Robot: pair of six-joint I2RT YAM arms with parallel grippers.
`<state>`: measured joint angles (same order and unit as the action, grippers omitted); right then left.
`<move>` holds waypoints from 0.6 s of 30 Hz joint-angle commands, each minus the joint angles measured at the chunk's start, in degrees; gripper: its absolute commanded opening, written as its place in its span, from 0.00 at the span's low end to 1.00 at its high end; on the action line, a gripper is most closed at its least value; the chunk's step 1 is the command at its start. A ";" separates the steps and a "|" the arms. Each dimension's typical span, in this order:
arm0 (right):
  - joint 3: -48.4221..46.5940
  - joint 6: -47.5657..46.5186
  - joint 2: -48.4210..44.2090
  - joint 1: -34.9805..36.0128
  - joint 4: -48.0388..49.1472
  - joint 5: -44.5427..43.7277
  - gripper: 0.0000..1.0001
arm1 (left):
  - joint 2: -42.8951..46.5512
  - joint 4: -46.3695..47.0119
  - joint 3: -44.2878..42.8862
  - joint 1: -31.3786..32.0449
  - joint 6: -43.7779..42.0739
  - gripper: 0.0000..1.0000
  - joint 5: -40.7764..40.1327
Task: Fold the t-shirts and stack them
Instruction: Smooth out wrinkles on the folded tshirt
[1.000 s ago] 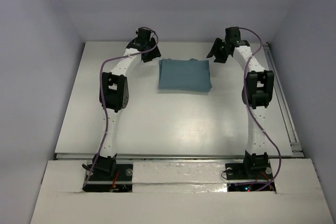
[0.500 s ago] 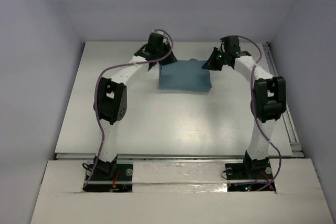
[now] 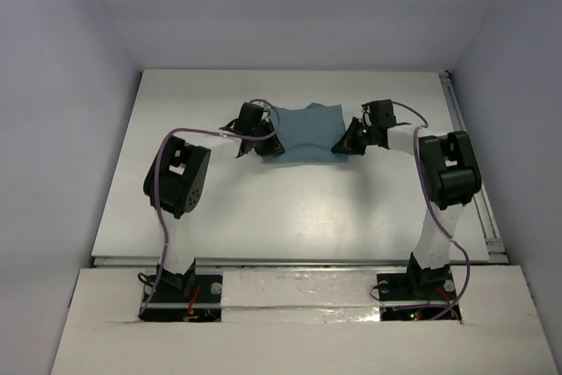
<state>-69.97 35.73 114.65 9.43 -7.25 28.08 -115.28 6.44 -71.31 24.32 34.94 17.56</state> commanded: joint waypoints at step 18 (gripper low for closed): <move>-27.04 0.65 9.18 -1.87 -6.91 4.70 0.00 | -8.28 -13.38 -28.34 -2.52 -1.98 0.05 -1.48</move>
<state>-93.21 33.69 119.81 7.49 -15.16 28.64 -117.99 -4.10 -97.17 22.68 32.32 13.69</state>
